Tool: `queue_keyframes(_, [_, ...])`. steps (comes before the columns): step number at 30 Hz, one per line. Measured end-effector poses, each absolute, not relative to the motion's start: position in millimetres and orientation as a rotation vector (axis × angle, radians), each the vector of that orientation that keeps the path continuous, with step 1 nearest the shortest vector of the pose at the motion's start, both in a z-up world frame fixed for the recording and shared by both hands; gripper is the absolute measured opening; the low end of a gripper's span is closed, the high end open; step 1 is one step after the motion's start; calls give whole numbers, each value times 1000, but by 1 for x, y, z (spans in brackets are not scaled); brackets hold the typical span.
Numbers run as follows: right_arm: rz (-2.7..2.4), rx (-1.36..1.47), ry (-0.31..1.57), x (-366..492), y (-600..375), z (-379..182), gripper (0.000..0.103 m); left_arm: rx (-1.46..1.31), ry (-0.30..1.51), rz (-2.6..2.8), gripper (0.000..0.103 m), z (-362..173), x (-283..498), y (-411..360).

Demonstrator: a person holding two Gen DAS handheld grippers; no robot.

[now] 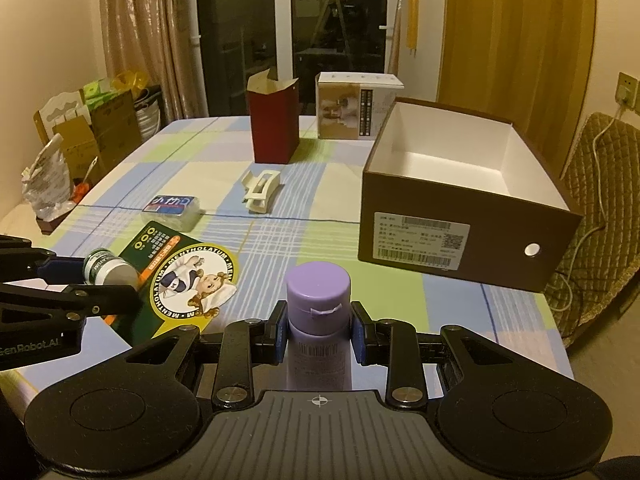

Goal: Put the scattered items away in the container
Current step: 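Carry the balm card and purple tube with both tools to the brown box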

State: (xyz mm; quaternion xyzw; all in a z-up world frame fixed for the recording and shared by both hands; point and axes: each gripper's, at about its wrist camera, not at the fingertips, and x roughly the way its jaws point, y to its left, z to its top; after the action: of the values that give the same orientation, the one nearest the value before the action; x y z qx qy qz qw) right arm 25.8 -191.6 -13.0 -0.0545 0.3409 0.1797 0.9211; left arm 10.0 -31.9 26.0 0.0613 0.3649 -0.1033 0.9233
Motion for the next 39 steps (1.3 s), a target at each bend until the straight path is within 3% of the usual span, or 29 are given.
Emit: queue_keyframes(39, [320, -48, 704, 24, -212, -9, 34, 117, 751, -246, 30, 31, 13, -54])
